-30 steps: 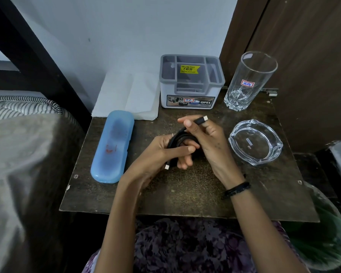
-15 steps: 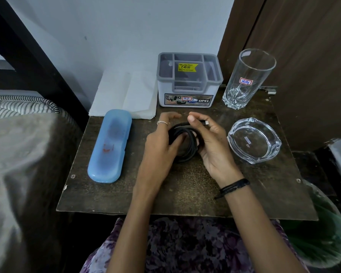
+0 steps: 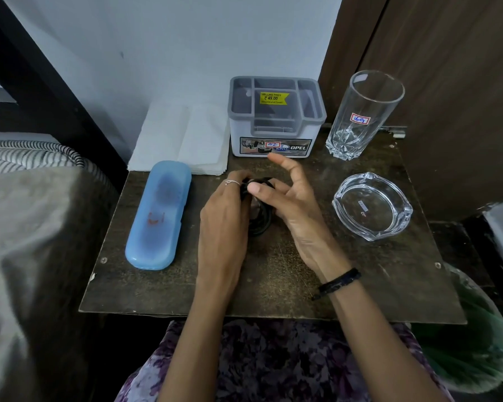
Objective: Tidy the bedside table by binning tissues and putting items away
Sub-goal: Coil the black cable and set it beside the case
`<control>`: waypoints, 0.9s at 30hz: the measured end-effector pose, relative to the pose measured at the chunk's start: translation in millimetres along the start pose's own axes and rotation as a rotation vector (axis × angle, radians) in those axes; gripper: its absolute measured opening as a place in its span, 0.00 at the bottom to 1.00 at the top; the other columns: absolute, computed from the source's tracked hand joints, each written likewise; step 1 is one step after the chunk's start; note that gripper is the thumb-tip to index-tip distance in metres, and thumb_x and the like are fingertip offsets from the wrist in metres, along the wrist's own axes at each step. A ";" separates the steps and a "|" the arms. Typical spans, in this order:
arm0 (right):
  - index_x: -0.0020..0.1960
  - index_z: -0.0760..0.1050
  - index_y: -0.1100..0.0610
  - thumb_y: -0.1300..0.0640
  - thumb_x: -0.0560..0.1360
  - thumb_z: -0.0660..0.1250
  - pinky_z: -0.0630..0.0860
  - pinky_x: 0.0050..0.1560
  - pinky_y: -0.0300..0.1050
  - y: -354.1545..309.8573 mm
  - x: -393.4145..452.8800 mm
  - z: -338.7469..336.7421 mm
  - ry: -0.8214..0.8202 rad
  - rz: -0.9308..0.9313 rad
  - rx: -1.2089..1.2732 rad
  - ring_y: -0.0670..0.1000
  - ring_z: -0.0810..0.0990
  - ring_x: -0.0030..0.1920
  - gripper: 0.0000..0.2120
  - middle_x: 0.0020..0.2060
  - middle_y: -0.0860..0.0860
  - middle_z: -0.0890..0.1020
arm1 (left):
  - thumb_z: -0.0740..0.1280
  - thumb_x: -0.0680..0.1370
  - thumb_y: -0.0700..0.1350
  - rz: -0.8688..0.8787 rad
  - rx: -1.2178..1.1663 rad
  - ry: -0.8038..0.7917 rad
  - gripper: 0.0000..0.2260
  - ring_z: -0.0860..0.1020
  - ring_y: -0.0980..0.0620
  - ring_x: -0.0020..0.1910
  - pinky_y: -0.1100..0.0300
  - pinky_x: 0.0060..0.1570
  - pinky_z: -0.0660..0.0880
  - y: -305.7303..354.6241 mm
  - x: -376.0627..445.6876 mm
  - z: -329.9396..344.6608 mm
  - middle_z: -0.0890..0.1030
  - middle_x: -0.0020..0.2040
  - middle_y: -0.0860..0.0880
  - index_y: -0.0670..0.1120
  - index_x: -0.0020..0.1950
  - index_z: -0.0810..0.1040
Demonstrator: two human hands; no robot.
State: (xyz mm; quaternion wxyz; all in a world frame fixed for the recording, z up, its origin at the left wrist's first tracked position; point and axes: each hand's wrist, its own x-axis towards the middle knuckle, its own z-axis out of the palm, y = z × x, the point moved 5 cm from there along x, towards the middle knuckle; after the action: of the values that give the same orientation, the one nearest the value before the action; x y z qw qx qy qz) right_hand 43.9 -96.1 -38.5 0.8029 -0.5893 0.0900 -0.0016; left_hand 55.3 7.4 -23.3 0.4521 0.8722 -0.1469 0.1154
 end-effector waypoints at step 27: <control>0.51 0.66 0.50 0.65 0.66 0.71 0.71 0.33 0.32 3.2 -2.2 -19.1 0.296 -0.099 -0.400 0.40 0.77 0.30 0.20 0.32 0.49 0.81 | 0.59 0.75 0.34 -0.207 -0.213 -0.060 0.04 0.72 0.58 0.35 0.71 0.33 0.67 -11.8 5.8 12.1 0.73 0.36 0.51 0.41 0.44 0.65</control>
State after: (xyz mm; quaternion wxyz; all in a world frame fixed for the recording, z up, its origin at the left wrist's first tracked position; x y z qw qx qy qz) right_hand 38.6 -112.9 -46.7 0.6473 -0.7335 0.1761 -0.1092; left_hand 65.8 3.1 -37.1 0.5468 0.8329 -0.0811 0.0258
